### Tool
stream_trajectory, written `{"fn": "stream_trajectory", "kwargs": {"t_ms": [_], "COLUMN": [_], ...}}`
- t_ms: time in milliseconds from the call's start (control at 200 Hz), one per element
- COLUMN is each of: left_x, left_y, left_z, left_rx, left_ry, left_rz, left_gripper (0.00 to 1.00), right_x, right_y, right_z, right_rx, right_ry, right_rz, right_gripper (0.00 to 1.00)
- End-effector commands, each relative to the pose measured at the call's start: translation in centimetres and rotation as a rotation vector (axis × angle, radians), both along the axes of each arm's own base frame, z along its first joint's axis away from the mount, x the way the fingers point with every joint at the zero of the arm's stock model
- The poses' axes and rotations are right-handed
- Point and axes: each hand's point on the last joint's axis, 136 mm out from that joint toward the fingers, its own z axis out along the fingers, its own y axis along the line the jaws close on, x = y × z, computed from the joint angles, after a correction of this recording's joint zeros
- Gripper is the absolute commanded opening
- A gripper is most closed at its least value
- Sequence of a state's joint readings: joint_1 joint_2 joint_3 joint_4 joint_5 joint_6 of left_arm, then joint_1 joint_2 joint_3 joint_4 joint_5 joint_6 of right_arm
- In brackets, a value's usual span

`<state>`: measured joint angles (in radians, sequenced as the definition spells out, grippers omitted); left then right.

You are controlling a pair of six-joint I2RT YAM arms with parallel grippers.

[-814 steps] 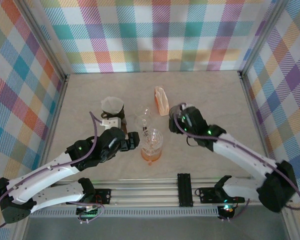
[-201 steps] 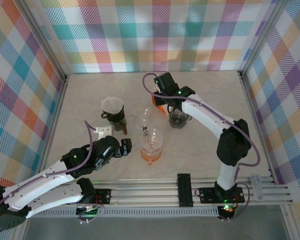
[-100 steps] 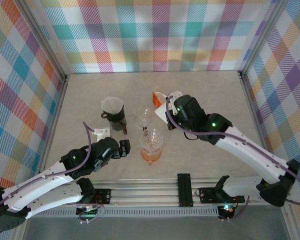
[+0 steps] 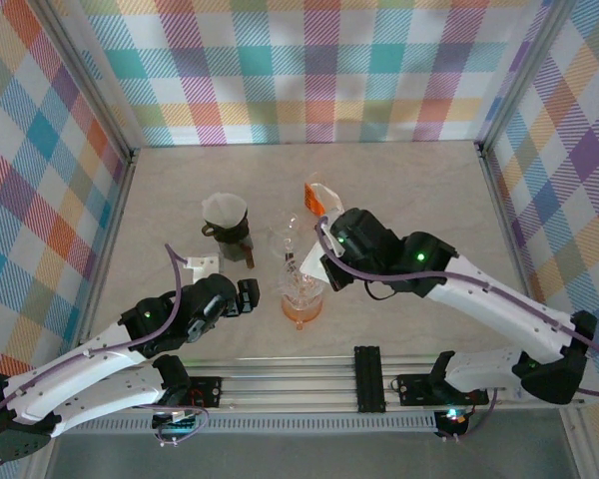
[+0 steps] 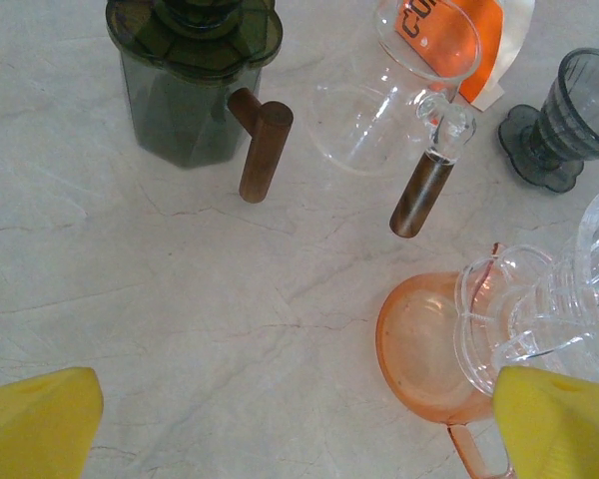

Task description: Place the coffee filter in the dripper

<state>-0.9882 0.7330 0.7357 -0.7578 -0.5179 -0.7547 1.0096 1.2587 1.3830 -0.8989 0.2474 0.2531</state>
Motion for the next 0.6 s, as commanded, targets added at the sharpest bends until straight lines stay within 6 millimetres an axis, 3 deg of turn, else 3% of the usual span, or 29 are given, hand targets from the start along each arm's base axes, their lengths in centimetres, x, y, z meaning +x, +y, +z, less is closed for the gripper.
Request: {"fn": "stream_trajectory", "kwargs": {"t_ms": [0,330,595], "left_x": [-0.2,-0.5,-0.6], "left_y": [0.4,0.6,0.5], "left_z": [1.1,1.7,1.9], "left_rx": [-0.001,-0.031,-0.037], "left_ry": [-0.022,-0.034,-0.034], "left_rz": [-0.001,-0.011,-0.018], "left_gripper": [1.0,1.0,1.0], "right_x": [-1.1,-2.5,-2.5], "right_y": [0.9,4.3,6.5], "right_z": [0.8,-0.6,-2.3], "right_rx": [-0.032,-0.115,-0.122], "right_ry": [0.056,0.219,0.275], "right_rz": [0.07,0.213,0.252], "right_gripper": [0.0,0.0,0.0]}}
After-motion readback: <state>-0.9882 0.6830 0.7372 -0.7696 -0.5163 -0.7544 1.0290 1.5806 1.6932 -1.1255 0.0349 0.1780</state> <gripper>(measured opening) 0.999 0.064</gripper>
